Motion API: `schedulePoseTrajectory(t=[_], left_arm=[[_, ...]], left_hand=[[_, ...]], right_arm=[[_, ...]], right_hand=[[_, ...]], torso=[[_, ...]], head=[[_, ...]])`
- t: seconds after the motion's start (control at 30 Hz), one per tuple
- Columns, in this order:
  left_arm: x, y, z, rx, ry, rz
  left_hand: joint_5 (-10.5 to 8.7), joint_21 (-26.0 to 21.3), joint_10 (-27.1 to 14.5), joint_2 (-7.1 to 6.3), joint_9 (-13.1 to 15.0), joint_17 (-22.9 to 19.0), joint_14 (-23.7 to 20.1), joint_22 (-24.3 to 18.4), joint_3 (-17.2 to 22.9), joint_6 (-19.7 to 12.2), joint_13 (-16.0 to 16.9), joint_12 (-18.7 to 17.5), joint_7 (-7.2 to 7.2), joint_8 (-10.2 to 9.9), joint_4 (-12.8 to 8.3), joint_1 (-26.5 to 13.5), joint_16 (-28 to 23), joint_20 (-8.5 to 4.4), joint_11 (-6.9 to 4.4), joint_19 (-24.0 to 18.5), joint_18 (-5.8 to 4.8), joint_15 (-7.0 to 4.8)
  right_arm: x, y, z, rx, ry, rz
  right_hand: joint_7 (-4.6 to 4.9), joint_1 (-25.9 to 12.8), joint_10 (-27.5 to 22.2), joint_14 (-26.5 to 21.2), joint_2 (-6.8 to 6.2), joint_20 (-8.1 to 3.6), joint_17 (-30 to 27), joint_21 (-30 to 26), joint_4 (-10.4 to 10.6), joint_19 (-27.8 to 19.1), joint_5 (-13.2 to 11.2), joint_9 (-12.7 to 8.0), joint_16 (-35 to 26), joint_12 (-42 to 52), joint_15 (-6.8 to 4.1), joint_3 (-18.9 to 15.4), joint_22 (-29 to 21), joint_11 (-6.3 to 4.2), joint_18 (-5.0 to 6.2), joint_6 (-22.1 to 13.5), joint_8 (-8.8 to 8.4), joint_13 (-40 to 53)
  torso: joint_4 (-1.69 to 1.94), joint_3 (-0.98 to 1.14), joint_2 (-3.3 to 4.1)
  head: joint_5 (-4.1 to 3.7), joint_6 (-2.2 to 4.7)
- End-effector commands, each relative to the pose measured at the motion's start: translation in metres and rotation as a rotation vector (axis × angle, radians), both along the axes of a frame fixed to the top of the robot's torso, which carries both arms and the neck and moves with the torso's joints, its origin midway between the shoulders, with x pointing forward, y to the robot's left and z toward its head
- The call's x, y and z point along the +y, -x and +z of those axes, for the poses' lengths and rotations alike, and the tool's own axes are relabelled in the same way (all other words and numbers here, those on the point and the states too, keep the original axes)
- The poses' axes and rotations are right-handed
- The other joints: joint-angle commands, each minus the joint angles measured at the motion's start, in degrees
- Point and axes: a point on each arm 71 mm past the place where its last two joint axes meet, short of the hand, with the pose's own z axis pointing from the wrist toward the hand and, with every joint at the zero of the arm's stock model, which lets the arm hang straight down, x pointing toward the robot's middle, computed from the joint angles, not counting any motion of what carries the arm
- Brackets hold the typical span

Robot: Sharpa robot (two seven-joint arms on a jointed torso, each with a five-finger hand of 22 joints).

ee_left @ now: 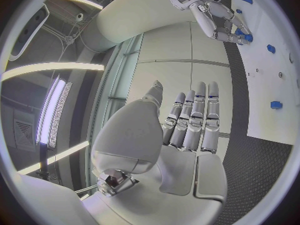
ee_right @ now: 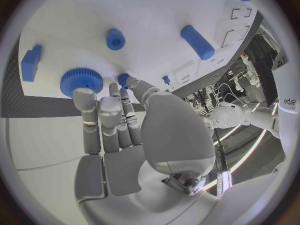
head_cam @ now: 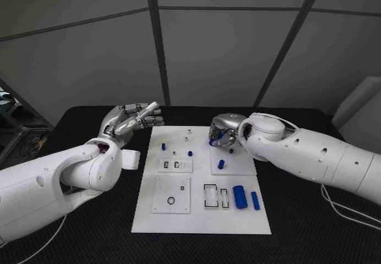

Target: Assemble the parts on the task board

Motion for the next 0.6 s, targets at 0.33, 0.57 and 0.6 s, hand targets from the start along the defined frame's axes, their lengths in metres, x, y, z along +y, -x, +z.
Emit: schedulePoseTrajectory(t=[0.33, 0.57, 0.6], left_arm=[[-0.0015, 0.0, 0.0014, -0.005, 0.001, -0.017], [-0.0017, -0.0001, 0.0012, -0.004, 0.001, -0.018], [-0.0017, -0.0001, 0.0012, -0.004, 0.001, -0.018]], left_hand=[[0.05, 0.2, 0.0, 0.3, -0.1, 0.1, 0.0, -0.1, -0.1, -0.2, -0.1, -0.4, 0.53, -0.4, -0.2, 0.0, -0.3, 0.02, 0.31, 0.2, -1.14, 0.45], [0.05, 0.2, 0.0, 0.33, -0.1, 0.1, 0.0, -0.1, -0.1, -0.3, -0.1, -0.5, 0.56, -0.5, -0.3, 0.1, -0.4, 0.03, 0.33, 0.2, -1.14, 0.46], [0.05, 0.2, 0.0, 0.33, -0.1, 0.1, 0.0, -0.1, -0.1, -0.3, -0.1, -0.5, 0.56, -0.5, -0.3, 0.1, -0.4, 0.03, 0.33, 0.2, -1.14, 0.46]], right_arm=[[0.0039, -0.0016, -0.0013, 0.014, 0.016, 0.008], [0.0057, -0.0031, -0.0017, 0.008, 0.012, 0.003], [0.0059, -0.0032, -0.0013, 0.003, 0.008, 0.0]], right_hand=[[-0.03, 0.8, 0.8, 2.2, -0.37, -0.11, 2.9, 2.0, 0.1, 1.5, -0.3, 0.1, 3.0, -0.1, -0.22, 1.4, 2.7, -0.08, -1.29, 0.5, -0.13, 0.1], [-0.07, 1.3, 1.1, 2.1, -0.13, -0.16, 3.4, 2.7, -0.1, 1.6, -0.3, 0.1, 3.7, -0.1, -0.29, 2.2, 3.5, -0.18, -1.36, 0.9, -0.02, 0.1], [-0.09, 1.5, 1.2, 2.1, 0.02, -0.17, 3.8, 3.0, -0.2, 1.7, -0.3, 0.2, 4.0, -0.1, -0.32, 2.4, 3.9, -0.22, -1.42, 1.1, 0.04, 0.2]], torso=[[0.08, 0.0, 0.06], [0.01, -0.04, 0.02], [-0.01, -0.03, -0.01]], head=[[-0.12, -0.42], [-0.08, -0.57], [-0.09, -0.56]])
